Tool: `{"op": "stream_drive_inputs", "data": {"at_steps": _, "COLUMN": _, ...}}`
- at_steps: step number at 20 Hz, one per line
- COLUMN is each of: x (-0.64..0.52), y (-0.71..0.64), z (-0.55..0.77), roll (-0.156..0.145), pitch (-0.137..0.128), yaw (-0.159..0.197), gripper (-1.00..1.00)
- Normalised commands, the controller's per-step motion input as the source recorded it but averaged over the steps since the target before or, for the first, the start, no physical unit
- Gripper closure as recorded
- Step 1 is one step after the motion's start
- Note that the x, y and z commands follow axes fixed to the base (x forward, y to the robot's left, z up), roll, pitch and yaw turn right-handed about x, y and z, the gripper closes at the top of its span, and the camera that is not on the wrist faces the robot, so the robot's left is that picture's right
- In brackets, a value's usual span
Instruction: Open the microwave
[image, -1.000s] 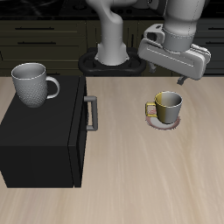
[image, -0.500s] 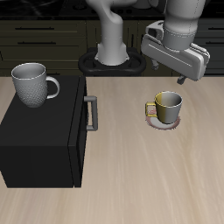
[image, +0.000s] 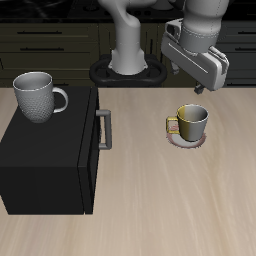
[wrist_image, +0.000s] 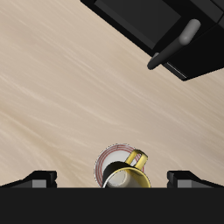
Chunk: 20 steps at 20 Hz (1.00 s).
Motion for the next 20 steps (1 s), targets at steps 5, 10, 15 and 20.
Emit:
{"op": "stream_drive_inputs", "data": {"at_steps": 5, "x": -0.01, "y": -0.17, "z": 0.01, "roll": -0.048, "pitch": 0.008, "yaw": -0.224, "gripper": -1.00}}
{"op": "stream_drive_inputs", "data": {"at_steps": 10, "x": 0.00, "y": -0.04, "z": -0.10, "roll": -0.015, "pitch": 0.024, "yaw": -0.110, "gripper": -1.00}}
{"op": "stream_drive_inputs", "data": {"at_steps": 15, "x": 0.02, "y": -0.04, "z": -0.10, "roll": 0.043, "pitch": 0.024, "yaw": -0.164, "gripper": -1.00}}
{"op": "stream_drive_inputs", "data": {"at_steps": 20, "x": -0.10, "y": -0.12, "z": 0.00, "roll": -0.013, "pitch": 0.001, "yaw": -0.148, "gripper": -1.00}}
